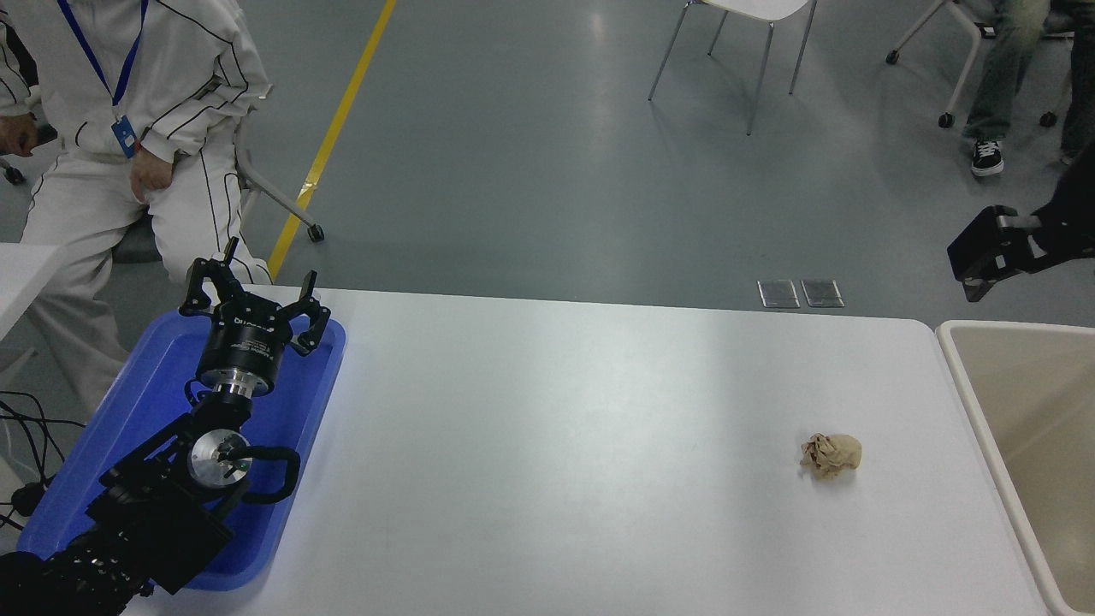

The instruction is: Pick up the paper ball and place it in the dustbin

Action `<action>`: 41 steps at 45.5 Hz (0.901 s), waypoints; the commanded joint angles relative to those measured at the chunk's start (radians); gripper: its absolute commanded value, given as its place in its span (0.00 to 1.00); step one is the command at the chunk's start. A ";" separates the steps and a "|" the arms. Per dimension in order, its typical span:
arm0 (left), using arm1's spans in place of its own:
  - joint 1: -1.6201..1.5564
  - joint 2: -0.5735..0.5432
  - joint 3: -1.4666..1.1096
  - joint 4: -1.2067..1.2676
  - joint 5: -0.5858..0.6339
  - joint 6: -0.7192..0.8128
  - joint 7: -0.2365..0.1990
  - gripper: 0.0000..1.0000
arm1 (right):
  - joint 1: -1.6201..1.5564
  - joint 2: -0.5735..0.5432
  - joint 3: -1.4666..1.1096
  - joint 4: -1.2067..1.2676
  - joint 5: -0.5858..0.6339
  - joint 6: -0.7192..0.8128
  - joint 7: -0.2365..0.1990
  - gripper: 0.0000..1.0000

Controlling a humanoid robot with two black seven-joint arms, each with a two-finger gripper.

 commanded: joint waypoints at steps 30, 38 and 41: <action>0.000 0.000 0.001 0.000 0.000 0.000 0.000 1.00 | -0.462 -0.058 0.238 -0.038 -0.011 -0.436 0.002 1.00; 0.000 0.000 0.001 0.000 0.000 0.000 0.000 1.00 | -0.581 -0.050 0.271 -0.076 -0.016 -0.518 0.000 1.00; 0.000 0.000 0.001 0.000 0.000 0.000 0.000 1.00 | -0.607 -0.050 0.276 -0.088 -0.014 -0.535 0.000 1.00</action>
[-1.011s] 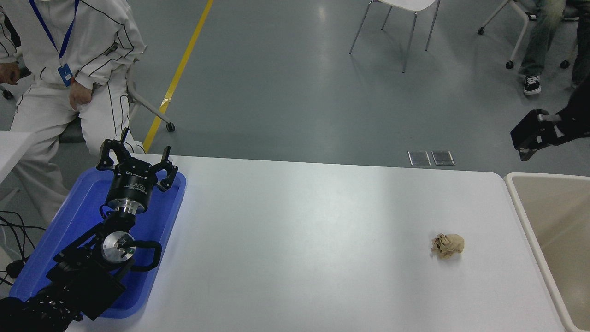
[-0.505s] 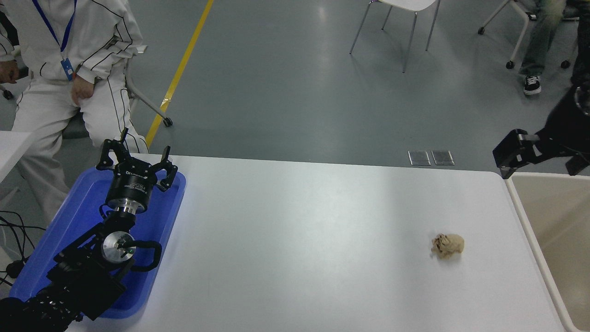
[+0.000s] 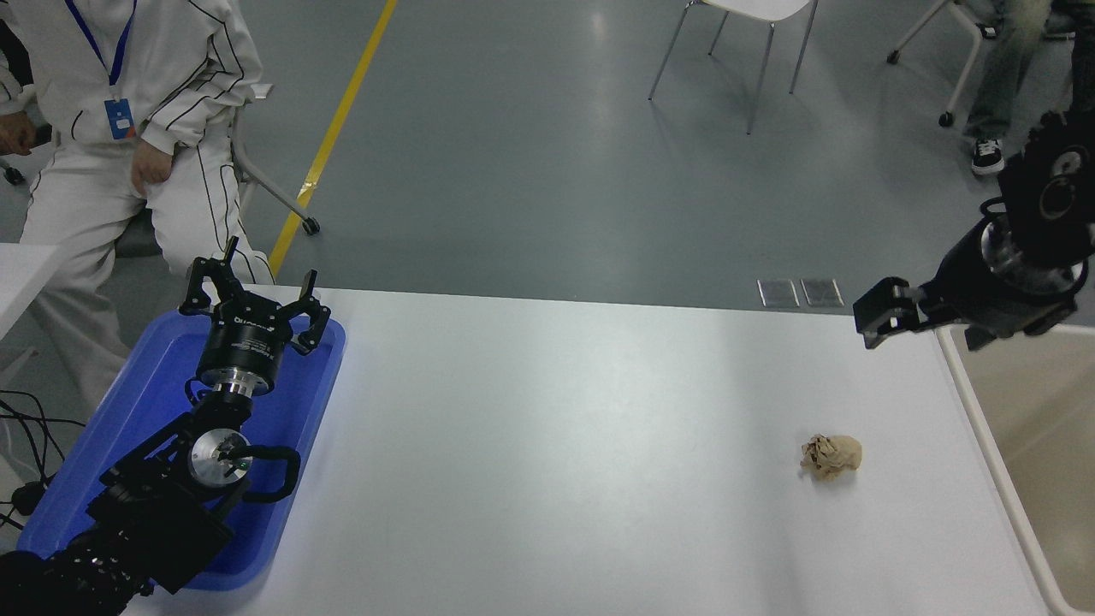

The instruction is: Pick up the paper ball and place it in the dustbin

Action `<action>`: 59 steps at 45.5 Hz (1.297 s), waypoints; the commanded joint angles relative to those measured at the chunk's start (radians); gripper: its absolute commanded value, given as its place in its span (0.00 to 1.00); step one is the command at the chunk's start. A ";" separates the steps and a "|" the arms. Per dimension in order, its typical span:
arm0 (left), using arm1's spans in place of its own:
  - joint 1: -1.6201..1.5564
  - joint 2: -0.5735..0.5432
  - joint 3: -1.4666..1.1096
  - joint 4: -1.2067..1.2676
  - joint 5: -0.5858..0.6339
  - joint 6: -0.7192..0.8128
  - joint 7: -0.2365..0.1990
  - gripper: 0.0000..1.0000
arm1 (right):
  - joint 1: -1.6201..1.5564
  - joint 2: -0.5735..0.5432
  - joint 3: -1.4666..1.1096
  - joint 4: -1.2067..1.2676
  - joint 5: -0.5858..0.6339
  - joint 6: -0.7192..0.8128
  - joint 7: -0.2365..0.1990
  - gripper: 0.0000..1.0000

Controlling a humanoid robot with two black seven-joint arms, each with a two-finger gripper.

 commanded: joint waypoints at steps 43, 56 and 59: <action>0.000 0.000 -0.001 0.000 0.000 0.000 0.000 1.00 | -0.632 0.128 0.171 -0.386 -0.008 -0.313 0.000 0.95; 0.000 0.000 -0.001 0.000 0.000 0.000 -0.002 1.00 | -0.716 0.176 0.185 -0.492 -0.008 -0.324 0.000 0.94; -0.001 0.000 -0.001 0.000 0.000 0.000 -0.002 1.00 | -0.728 0.176 0.202 -0.498 -0.008 -0.324 0.000 0.94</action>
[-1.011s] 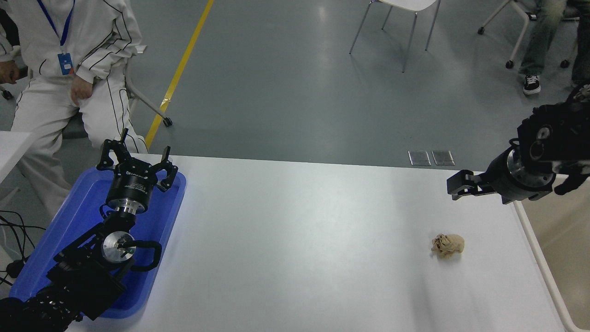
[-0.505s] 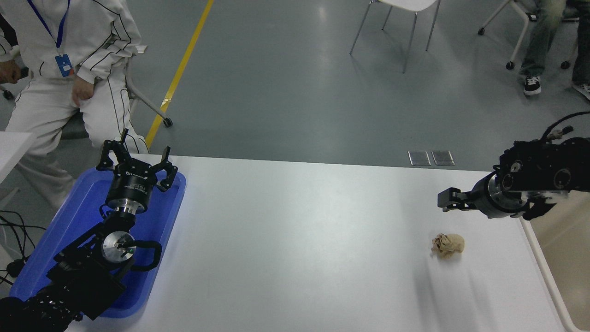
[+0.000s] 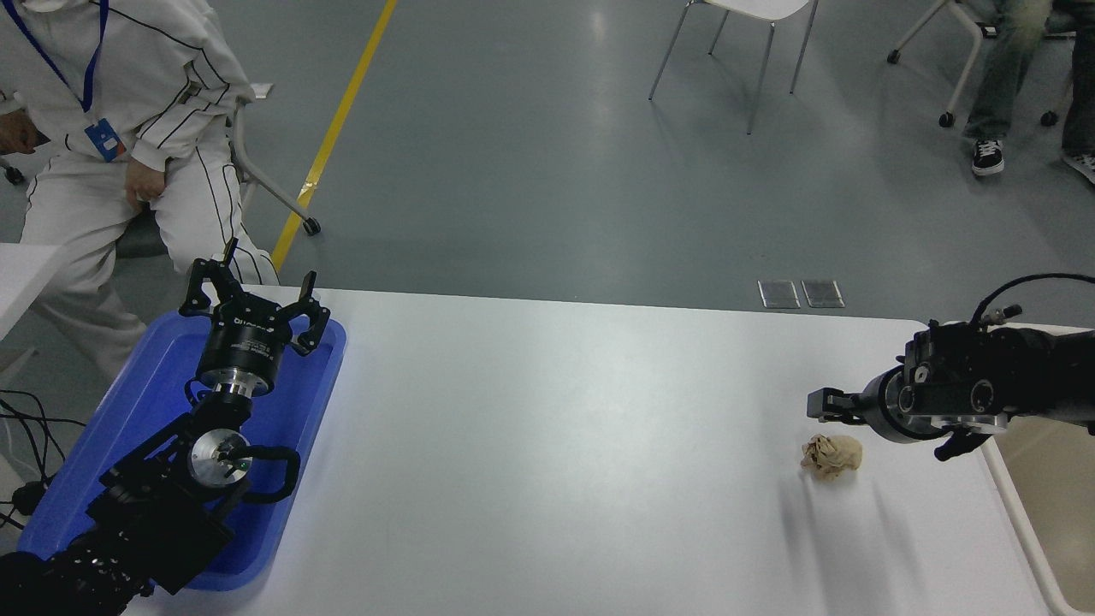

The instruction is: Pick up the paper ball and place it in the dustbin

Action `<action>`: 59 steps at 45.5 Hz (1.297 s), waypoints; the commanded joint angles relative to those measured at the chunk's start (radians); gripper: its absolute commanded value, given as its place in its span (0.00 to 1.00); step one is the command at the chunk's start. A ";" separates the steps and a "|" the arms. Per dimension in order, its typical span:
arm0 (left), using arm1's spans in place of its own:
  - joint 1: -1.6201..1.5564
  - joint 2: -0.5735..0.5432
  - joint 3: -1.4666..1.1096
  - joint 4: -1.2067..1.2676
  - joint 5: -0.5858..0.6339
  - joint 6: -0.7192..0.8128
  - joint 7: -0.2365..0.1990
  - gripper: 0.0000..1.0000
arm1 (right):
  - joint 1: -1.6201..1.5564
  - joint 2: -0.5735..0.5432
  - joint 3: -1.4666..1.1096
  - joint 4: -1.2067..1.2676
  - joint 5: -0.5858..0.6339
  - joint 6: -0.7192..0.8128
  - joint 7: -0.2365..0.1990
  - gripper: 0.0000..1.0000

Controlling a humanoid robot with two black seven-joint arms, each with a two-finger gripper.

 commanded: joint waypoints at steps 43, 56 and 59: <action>-0.001 0.000 0.000 0.000 0.000 0.000 0.000 1.00 | -0.209 0.059 0.104 -0.208 0.009 -0.026 0.000 0.94; -0.001 0.000 0.002 0.000 0.000 0.000 0.000 1.00 | -0.235 0.057 0.104 -0.208 0.018 -0.040 0.000 0.89; -0.001 0.000 0.000 0.000 0.000 0.000 0.000 1.00 | -0.237 0.057 0.104 -0.208 0.019 -0.040 0.000 0.79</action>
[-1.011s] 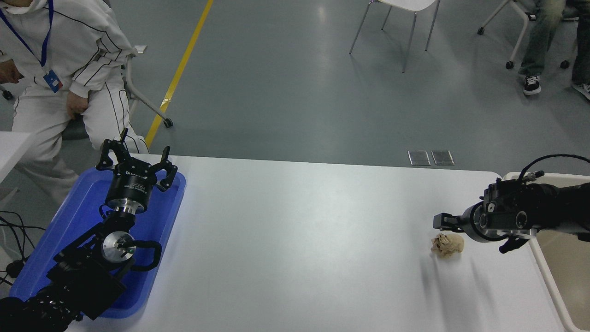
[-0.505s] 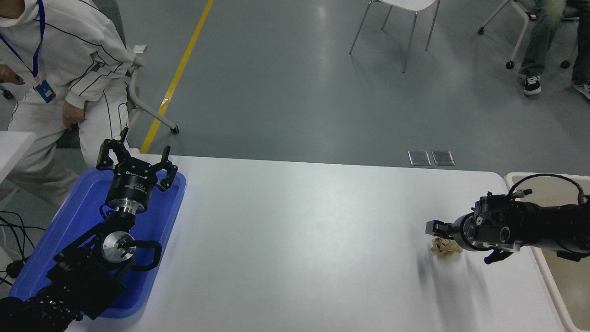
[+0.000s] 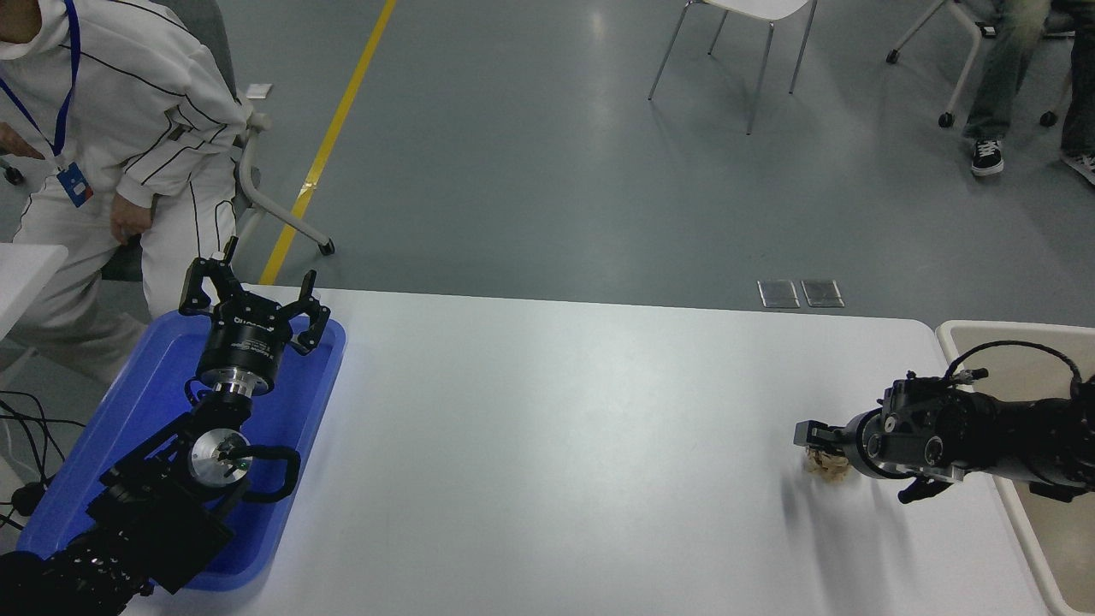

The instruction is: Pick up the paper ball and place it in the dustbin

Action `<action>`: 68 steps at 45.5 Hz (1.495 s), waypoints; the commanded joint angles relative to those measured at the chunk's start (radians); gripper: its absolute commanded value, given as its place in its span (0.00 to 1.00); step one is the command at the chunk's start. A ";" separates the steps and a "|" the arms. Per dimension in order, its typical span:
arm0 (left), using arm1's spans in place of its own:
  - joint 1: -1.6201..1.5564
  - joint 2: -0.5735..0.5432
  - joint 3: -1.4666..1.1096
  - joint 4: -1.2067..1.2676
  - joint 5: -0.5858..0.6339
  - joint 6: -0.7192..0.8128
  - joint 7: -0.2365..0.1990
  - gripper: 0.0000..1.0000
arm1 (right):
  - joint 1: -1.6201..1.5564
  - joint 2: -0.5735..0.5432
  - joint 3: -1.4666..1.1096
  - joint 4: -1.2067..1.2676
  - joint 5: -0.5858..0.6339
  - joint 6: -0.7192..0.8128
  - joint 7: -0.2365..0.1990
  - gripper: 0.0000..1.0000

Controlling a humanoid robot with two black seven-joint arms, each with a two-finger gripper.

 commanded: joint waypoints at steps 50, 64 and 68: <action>0.000 0.000 -0.001 0.000 0.000 0.000 0.000 1.00 | 0.199 -0.103 -0.056 0.268 0.154 0.020 0.002 0.00; 0.000 0.000 -0.001 0.000 0.000 0.000 0.000 1.00 | 0.439 -0.165 -0.105 0.538 0.072 0.175 0.003 0.00; 0.002 0.000 -0.001 0.000 0.000 0.000 0.000 1.00 | 0.515 -0.191 -0.108 0.605 0.069 0.253 0.002 0.00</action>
